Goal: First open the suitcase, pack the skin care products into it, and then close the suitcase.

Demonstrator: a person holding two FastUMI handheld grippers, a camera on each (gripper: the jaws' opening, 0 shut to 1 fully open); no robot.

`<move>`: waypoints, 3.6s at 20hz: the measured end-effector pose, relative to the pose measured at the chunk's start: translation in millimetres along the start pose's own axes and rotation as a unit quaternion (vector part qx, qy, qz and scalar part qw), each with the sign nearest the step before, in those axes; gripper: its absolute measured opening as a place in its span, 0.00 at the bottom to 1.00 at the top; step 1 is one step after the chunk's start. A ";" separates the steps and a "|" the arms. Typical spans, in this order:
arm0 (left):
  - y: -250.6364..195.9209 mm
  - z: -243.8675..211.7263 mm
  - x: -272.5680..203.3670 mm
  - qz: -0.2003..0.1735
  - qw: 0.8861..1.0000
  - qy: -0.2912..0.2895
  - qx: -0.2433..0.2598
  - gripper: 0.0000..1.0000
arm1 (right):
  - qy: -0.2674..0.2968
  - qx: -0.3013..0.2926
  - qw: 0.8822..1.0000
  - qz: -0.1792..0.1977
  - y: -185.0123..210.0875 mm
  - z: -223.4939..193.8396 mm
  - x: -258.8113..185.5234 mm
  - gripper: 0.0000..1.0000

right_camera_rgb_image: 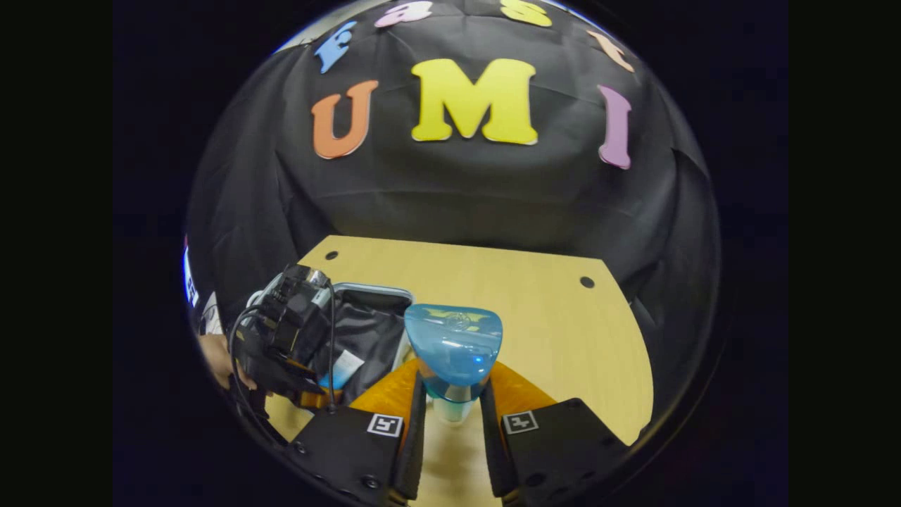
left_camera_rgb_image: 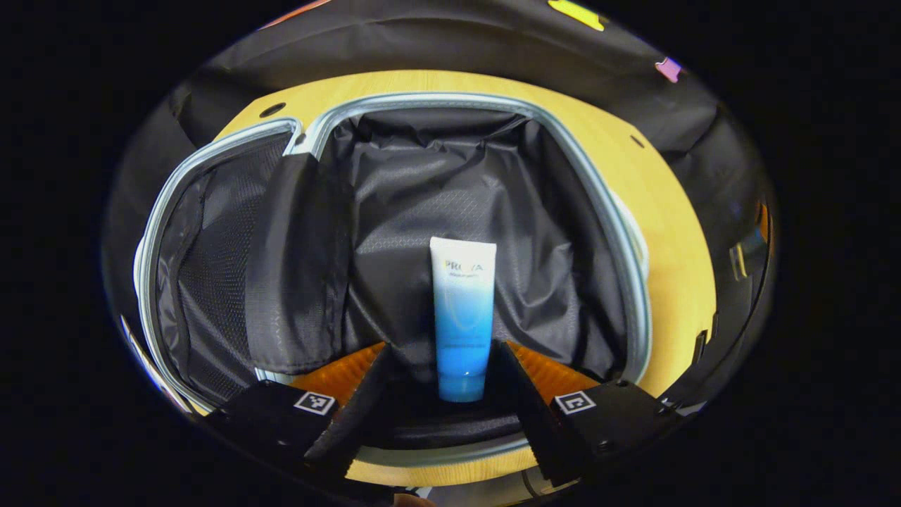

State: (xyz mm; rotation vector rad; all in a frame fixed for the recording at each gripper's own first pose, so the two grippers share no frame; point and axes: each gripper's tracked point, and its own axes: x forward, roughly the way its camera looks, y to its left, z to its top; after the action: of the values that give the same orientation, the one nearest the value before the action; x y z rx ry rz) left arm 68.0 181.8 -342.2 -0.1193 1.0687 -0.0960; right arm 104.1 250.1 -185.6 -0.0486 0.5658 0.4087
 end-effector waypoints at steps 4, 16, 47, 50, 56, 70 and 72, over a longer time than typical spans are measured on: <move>13.9 13.2 -45.1 -0.006 0.995 -0.099 0.013 0.99 | 0.030 -0.022 0.998 0.056 59.0 -6.2 14.7 0.35; 169.1 -22.9 -145.4 0.098 0.955 -0.275 -0.063 0.99 | 0.245 0.033 0.967 0.062 149.6 -116.4 89.3 0.35; 348.1 21.4 -46.8 -0.147 0.788 -0.293 -0.521 0.53 | 0.074 0.040 0.992 0.099 147.7 21.2 17.6 0.58; 334.2 26.3 -39.4 -0.160 0.798 -0.285 -0.506 0.33 | 0.038 0.048 0.995 0.083 121.8 46.1 -10.5 0.59; 338.1 37.8 -46.0 -0.139 0.800 -0.310 -0.494 0.10 | -0.007 0.063 0.996 0.055 77.3 70.0 -59.4 0.72; 261.3 121.3 -198.3 -0.060 0.820 -0.444 -0.356 0.03 | -0.097 0.089 0.990 0.044 -16.4 104.5 -136.0 0.77; 228.6 131.2 -219.1 -0.045 0.824 -0.465 -0.321 0.03 | -0.113 0.083 0.989 0.044 -36.0 109.6 -150.5 0.75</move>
State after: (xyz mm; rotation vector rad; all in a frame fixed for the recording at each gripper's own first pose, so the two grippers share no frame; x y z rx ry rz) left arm 83.2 444.6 -122.6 -0.7517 0.0670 0.2325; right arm 58.8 179.5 -15.5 0.1818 0.3773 0.4452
